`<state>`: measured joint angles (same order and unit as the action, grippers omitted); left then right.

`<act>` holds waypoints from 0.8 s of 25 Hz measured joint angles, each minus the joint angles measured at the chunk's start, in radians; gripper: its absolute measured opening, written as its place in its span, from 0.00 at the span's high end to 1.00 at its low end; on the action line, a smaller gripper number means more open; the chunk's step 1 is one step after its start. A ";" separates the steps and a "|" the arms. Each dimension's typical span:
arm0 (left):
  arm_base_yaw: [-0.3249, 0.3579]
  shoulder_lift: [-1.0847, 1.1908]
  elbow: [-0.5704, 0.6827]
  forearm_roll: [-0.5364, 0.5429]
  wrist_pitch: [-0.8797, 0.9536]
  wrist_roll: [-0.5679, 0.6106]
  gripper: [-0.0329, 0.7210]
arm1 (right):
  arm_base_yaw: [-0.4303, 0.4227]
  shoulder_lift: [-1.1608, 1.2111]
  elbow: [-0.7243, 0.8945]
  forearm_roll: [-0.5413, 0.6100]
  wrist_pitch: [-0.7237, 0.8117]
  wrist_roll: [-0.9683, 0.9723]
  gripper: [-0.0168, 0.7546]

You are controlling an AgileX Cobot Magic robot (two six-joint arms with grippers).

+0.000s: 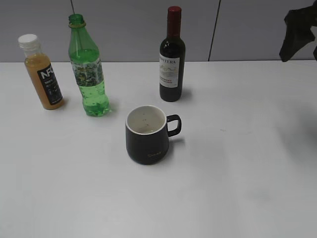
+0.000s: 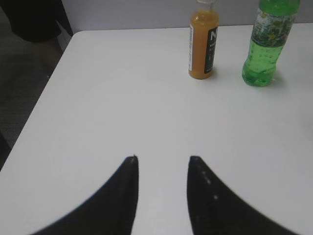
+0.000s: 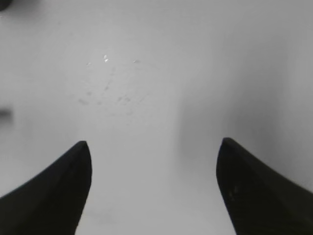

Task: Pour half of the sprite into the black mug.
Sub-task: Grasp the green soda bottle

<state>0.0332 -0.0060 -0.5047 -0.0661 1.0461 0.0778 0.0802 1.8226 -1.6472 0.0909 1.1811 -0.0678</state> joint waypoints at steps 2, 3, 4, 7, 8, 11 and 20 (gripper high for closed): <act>0.000 0.000 0.000 0.000 0.000 0.000 0.60 | 0.000 -0.089 0.095 0.028 0.002 0.000 0.22; 0.000 0.000 0.000 0.000 0.000 0.000 0.60 | 0.000 -0.130 0.141 0.033 0.003 0.000 0.22; 0.000 0.000 0.000 0.000 0.000 0.000 0.60 | 0.000 -0.181 0.202 0.033 0.005 0.000 0.23; 0.000 0.000 0.000 0.000 0.000 0.000 0.60 | 0.000 -0.326 0.391 0.032 0.005 0.000 0.23; 0.000 0.000 0.000 0.000 0.000 0.000 0.60 | 0.000 -0.378 0.460 0.031 0.000 0.000 0.23; 0.000 0.000 0.000 0.000 0.000 0.000 0.60 | 0.000 -0.528 0.647 0.031 -0.030 0.000 0.23; 0.000 0.000 0.000 0.000 0.000 0.000 0.60 | 0.000 -0.924 1.027 0.031 -0.135 0.000 0.23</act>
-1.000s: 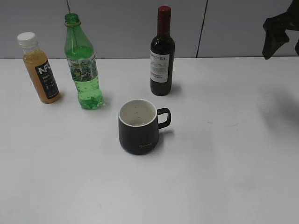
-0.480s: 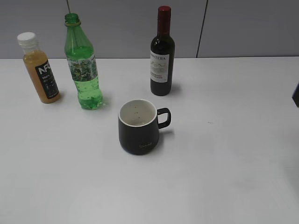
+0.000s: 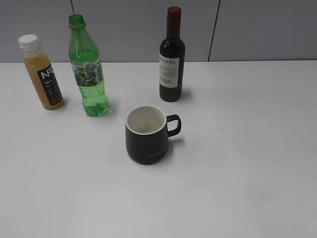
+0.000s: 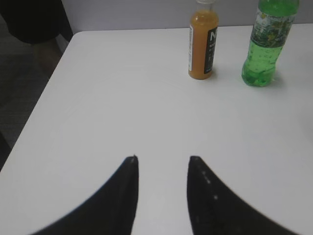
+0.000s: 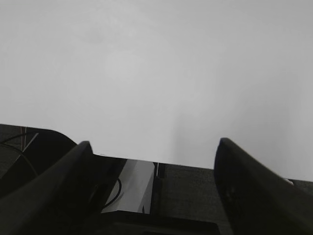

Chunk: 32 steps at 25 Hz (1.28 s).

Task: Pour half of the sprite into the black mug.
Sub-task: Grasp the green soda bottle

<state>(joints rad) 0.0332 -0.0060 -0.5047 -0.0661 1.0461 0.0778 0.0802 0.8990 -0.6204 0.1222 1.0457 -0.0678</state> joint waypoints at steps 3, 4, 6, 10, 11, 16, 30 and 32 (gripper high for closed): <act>0.000 0.000 0.000 0.000 0.000 0.000 0.60 | 0.000 -0.120 0.073 0.000 -0.020 0.000 0.23; 0.000 0.000 0.000 0.000 0.000 0.000 0.60 | 0.000 -0.163 0.093 0.000 -0.031 0.000 0.24; 0.000 0.000 0.000 0.000 0.000 0.000 0.60 | 0.000 -0.253 0.139 0.000 -0.053 0.000 0.24; 0.000 0.000 0.000 0.000 0.000 0.000 0.60 | 0.000 -0.398 0.203 0.003 -0.083 0.001 0.24; 0.000 0.000 0.000 0.000 0.000 0.000 0.60 | 0.000 -0.434 0.205 0.005 -0.086 0.001 0.24; 0.000 0.000 0.000 0.000 0.000 0.000 0.60 | 0.000 -0.591 0.207 0.007 -0.095 0.001 0.24; 0.000 0.000 0.000 0.001 -0.002 0.000 0.60 | 0.004 -0.903 0.208 0.014 -0.097 0.001 0.24; 0.000 0.000 0.000 0.000 -0.001 0.000 0.60 | 0.004 -0.903 0.209 0.014 -0.097 0.001 0.24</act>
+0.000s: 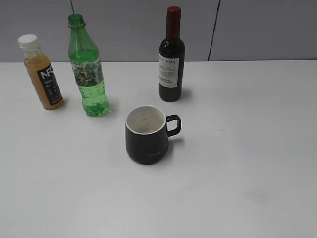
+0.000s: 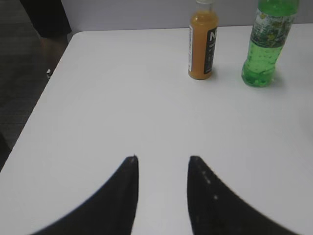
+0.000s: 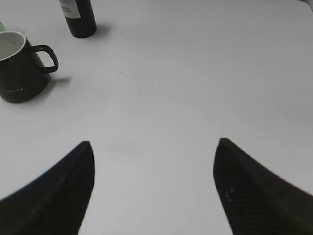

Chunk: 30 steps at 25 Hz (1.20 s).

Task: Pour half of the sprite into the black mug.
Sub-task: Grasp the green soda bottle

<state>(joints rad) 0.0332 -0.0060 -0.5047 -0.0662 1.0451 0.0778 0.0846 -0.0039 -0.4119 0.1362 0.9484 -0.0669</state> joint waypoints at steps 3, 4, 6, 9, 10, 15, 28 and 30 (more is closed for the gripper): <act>0.000 0.000 0.000 0.000 0.000 0.000 0.60 | 0.000 0.000 0.000 0.000 0.000 0.000 0.24; 0.000 0.000 0.000 0.000 0.000 0.000 0.60 | 0.000 0.000 0.000 0.000 0.000 0.000 0.24; 0.000 0.000 0.000 0.000 0.000 0.000 0.60 | 0.000 0.000 0.001 0.000 0.000 0.000 0.24; 0.000 0.000 0.000 0.000 0.000 0.000 0.60 | 0.000 0.000 0.001 0.000 0.000 0.000 0.24; 0.000 0.000 0.000 0.000 0.000 0.000 0.60 | 0.000 0.000 0.001 0.000 0.000 0.000 0.24; 0.000 0.000 0.000 0.000 0.000 0.000 0.60 | 0.000 0.000 0.001 0.000 0.000 0.000 0.24; 0.000 0.000 0.000 -0.009 0.000 0.000 0.53 | 0.000 0.000 0.001 0.001 0.000 0.000 0.24; 0.000 0.000 0.000 -0.040 -0.004 0.000 0.35 | 0.000 0.000 0.001 0.001 0.000 0.000 0.24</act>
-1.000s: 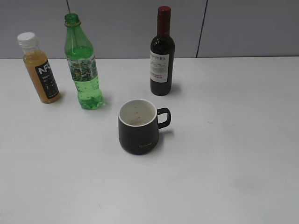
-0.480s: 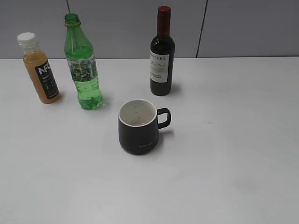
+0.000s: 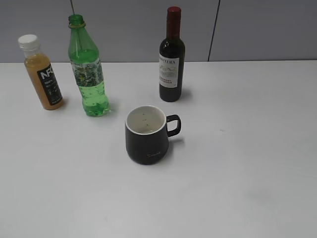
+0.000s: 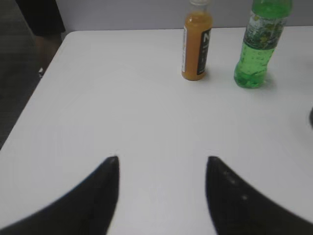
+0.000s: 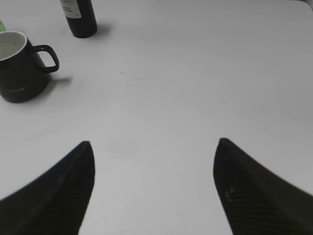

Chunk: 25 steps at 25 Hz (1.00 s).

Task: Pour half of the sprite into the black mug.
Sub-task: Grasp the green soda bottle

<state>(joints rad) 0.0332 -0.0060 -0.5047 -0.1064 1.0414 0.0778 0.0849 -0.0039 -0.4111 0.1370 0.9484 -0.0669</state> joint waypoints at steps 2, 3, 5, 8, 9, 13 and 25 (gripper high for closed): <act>0.000 0.000 0.000 -0.030 -0.005 0.000 0.16 | 0.000 0.000 0.000 0.000 0.000 0.000 0.24; 0.000 0.000 0.000 -0.037 -0.006 0.000 0.11 | 0.000 0.000 0.000 0.000 0.000 0.000 0.24; 0.000 0.000 0.000 -0.040 -0.008 0.000 0.07 | 0.000 0.000 0.000 0.000 0.000 0.000 0.24; 0.000 0.000 0.000 -0.070 -0.014 0.030 0.05 | 0.000 0.000 0.000 0.000 0.000 0.000 0.24; 0.000 0.000 -0.002 -0.088 -0.021 0.055 0.05 | 0.000 0.000 0.000 0.000 0.000 0.000 0.24; 0.000 0.006 -0.005 -0.144 -0.192 0.128 0.06 | 0.000 0.000 0.000 0.000 0.000 0.000 0.24; -0.123 0.357 0.160 -0.142 -0.906 0.163 0.11 | 0.000 0.000 0.000 0.000 -0.001 0.000 0.24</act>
<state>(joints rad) -0.0899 0.3514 -0.3446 -0.2489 0.1353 0.2410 0.0849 -0.0039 -0.4111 0.1370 0.9476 -0.0669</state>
